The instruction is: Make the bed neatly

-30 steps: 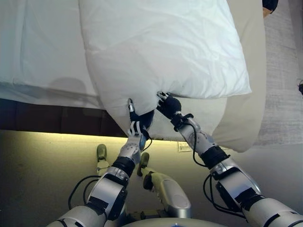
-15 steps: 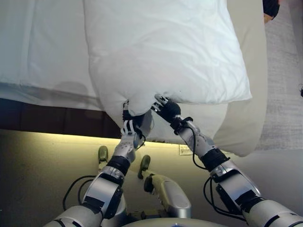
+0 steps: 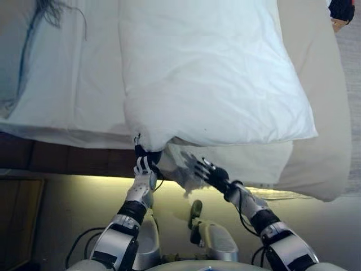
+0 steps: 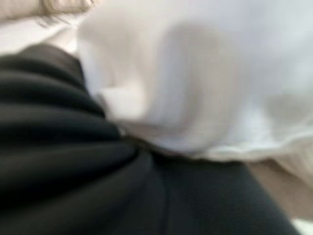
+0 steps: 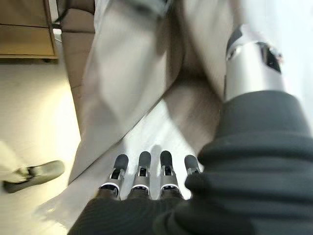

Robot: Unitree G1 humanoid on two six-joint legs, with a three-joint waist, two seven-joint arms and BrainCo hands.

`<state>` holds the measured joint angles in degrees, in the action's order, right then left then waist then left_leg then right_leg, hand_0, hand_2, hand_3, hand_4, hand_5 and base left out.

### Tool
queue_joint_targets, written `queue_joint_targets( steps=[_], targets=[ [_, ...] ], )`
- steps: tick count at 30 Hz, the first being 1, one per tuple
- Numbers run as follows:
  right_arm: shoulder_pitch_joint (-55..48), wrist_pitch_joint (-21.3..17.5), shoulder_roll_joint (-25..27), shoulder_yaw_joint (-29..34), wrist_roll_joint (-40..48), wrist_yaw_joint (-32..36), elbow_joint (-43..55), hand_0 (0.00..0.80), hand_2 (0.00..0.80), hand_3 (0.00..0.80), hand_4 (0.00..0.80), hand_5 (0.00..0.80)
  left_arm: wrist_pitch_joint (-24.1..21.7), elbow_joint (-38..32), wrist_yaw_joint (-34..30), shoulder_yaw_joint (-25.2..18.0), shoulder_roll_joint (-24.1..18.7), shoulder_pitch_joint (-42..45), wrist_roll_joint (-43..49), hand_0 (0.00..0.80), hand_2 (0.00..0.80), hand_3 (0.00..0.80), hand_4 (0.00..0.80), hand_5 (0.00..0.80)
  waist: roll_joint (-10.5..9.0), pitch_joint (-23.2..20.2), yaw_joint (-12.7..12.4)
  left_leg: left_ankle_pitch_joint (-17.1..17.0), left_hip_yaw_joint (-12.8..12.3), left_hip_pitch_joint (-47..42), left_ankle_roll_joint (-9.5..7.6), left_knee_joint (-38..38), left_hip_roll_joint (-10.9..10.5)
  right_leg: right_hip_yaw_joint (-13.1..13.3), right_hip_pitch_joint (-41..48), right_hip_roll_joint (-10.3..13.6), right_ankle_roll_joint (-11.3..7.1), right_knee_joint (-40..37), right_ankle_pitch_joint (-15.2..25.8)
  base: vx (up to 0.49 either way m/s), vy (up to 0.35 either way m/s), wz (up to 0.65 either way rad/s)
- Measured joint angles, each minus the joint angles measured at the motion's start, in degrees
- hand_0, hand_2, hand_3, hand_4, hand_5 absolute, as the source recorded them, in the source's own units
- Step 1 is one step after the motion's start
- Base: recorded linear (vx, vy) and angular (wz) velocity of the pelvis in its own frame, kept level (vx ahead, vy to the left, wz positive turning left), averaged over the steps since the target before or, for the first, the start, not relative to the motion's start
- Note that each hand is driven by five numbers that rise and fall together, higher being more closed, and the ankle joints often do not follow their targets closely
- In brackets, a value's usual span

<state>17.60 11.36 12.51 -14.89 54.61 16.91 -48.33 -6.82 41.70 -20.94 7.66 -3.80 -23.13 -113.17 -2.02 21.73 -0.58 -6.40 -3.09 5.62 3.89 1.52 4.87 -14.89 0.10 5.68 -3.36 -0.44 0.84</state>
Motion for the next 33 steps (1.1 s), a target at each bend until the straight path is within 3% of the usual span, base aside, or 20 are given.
queue_joint_targets(
  steps=[6,16,22,28,33],
  targets=[
    [-6.8,0.3,-0.2,1.2,-4.0,2.3,-4.0,0.000,0.000,0.000,0.000,0.000,-0.1,-4.0,0.3,-1.1,1.1,6.1,0.1,0.800,0.800,0.800,0.800,0.800,1.66,-5.8,0.4,0.0,-0.2,-5.5,0.12,3.4,-0.3,-0.2,5.7,-0.2,-0.38,-4.0,0.3,0.144,0.100,0.00],
    [-10.8,0.8,-0.5,7.5,-8.9,4.1,-9.8,0.000,0.000,0.000,0.000,0.000,0.9,-4.2,9.8,-9.8,0.4,10.4,11.8,0.800,0.800,0.800,0.800,0.800,2.51,-12.2,1.3,0.7,0.1,-9.4,0.35,3.9,0.0,-0.4,9.8,-0.6,-0.25,-4.6,-0.1,0.070,0.037,0.01],
    [-13.4,1.1,0.0,10.0,-9.2,4.5,-13.2,0.000,0.000,0.000,0.000,0.000,5.4,3.2,10.9,-16.5,-2.0,15.1,15.6,0.800,0.800,0.800,0.800,0.800,3.09,-15.3,1.3,0.9,0.1,-10.2,0.59,3.9,0.5,-0.5,10.5,-1.0,0.06,-4.8,-0.4,0.003,0.028,-0.01],
    [-13.4,1.0,0.0,12.4,-10.2,5.1,-14.4,0.000,0.000,0.000,0.000,0.000,9.0,9.1,9.7,-22.4,-2.0,17.2,15.6,0.800,0.800,0.800,0.800,0.800,3.14,-15.7,1.2,0.9,0.2,-10.6,0.64,3.8,0.7,-0.6,10.7,-1.2,0.22,-4.9,-0.5,-0.001,0.069,-0.02],
    [-13.4,0.8,0.0,13.2,-10.9,5.5,-15.4,0.000,0.000,0.000,0.000,0.000,9.6,12.3,9.1,-26.6,-2.0,17.6,14.8,0.800,0.800,0.800,0.800,0.800,3.18,-16.4,1.1,1.2,0.3,-11.0,0.99,3.8,1.0,-1.4,10.9,-1.2,0.23,-4.9,-0.5,0.015,0.090,-0.07]
  ],
)
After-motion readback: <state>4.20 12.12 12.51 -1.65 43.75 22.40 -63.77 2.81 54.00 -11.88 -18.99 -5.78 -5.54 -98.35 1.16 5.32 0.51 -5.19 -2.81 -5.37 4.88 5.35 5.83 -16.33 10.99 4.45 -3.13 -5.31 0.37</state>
